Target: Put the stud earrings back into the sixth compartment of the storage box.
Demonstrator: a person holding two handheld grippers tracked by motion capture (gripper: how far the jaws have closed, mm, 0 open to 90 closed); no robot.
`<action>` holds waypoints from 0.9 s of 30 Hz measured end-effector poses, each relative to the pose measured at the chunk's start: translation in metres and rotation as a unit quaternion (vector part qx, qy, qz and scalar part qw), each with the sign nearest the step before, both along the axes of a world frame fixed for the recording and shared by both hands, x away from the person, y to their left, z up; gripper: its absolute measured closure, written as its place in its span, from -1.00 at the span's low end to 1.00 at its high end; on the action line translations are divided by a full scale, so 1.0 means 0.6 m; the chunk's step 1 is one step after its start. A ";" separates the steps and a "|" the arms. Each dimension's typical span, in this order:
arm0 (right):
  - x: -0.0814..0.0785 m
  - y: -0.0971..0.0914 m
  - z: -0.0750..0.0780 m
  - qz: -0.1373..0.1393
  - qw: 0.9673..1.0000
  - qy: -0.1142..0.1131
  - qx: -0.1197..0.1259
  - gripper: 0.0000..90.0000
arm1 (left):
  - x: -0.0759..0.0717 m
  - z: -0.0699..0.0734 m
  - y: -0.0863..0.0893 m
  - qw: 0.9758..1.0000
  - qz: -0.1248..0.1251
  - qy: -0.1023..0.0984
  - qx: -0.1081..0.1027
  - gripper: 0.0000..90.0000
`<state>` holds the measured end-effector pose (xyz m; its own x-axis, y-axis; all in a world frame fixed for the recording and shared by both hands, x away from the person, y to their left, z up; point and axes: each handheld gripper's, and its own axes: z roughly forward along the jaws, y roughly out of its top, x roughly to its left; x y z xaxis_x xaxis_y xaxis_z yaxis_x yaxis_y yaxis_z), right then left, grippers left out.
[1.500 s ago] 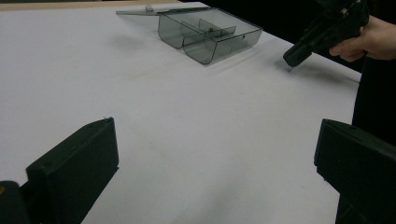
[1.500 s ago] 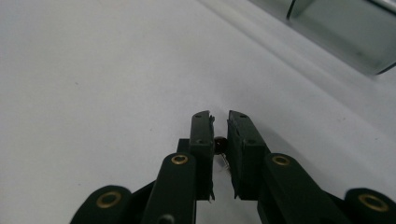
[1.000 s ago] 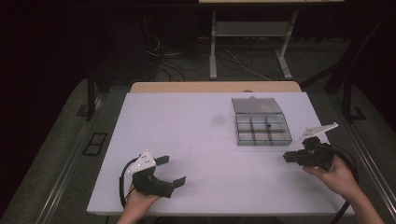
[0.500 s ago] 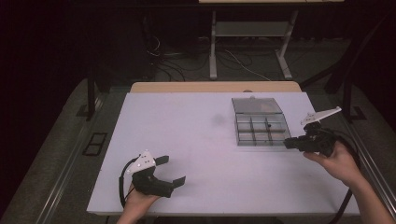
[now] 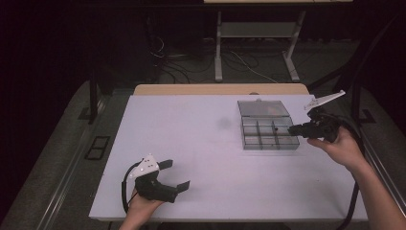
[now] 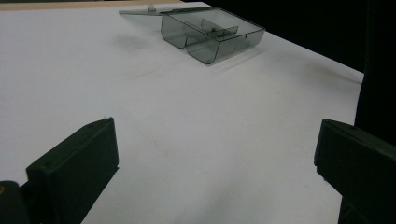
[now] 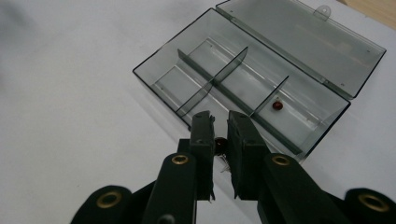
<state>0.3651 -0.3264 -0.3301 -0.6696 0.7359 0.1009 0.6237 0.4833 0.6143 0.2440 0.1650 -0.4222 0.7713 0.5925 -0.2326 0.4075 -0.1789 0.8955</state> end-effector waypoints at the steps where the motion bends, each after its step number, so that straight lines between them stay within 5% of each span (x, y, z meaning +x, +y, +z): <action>1: 0.004 0.001 0.000 -0.003 1.000 0.001 0.000 0.79 | 0.000 0.000 0.000 1.000 0.000 0.000 0.000 -1.00; 10: 0.044 0.000 -0.010 -0.024 1.000 0.000 0.008 0.79 | 0.001 0.000 0.001 1.000 0.000 -0.001 0.001 -1.00; 27: 0.101 0.011 -0.061 -0.057 0.998 0.009 -0.021 0.79 | 0.001 0.000 0.001 1.000 -0.003 -0.001 0.002 -1.00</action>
<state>0.4255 -0.3200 -0.3667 -0.5793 0.8113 0.0789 0.6871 0.4339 0.5828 0.2449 0.1655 -0.4222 0.7750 0.5895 -0.2279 0.4044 -0.1853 0.8956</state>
